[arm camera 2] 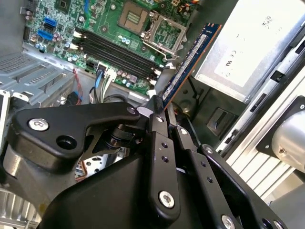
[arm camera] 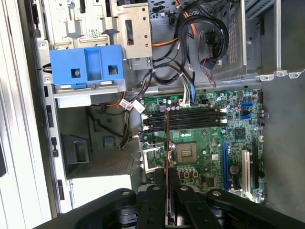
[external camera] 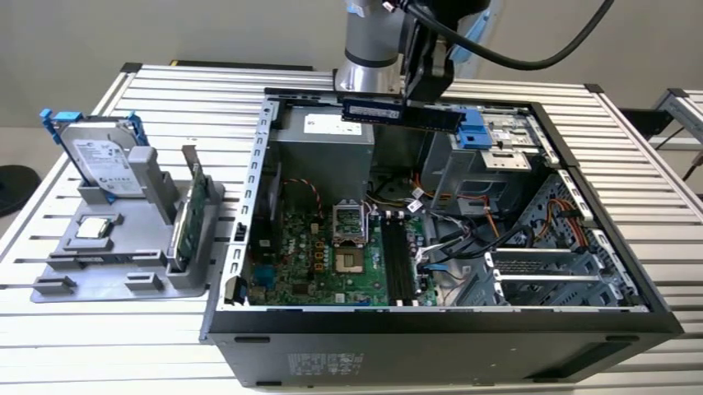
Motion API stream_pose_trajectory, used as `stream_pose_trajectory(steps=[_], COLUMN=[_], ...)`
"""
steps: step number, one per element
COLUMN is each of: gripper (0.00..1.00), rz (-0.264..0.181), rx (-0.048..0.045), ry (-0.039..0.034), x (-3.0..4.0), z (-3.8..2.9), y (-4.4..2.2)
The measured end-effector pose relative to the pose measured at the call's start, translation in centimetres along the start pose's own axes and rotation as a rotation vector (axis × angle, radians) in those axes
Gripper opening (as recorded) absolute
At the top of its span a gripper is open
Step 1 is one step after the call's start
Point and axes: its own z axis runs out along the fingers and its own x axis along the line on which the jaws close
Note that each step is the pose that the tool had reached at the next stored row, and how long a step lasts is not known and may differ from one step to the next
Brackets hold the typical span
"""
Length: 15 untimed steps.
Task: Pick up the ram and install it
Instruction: 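Insert the ram into the slot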
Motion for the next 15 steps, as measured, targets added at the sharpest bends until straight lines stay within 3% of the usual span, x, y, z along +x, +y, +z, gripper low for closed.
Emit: stream_pose_trajectory(steps=[15], gripper=[0.00], rz=[0.049], rx=[0.0006], ry=[0.0022], x=[0.01], z=[0.19], y=[0.01])
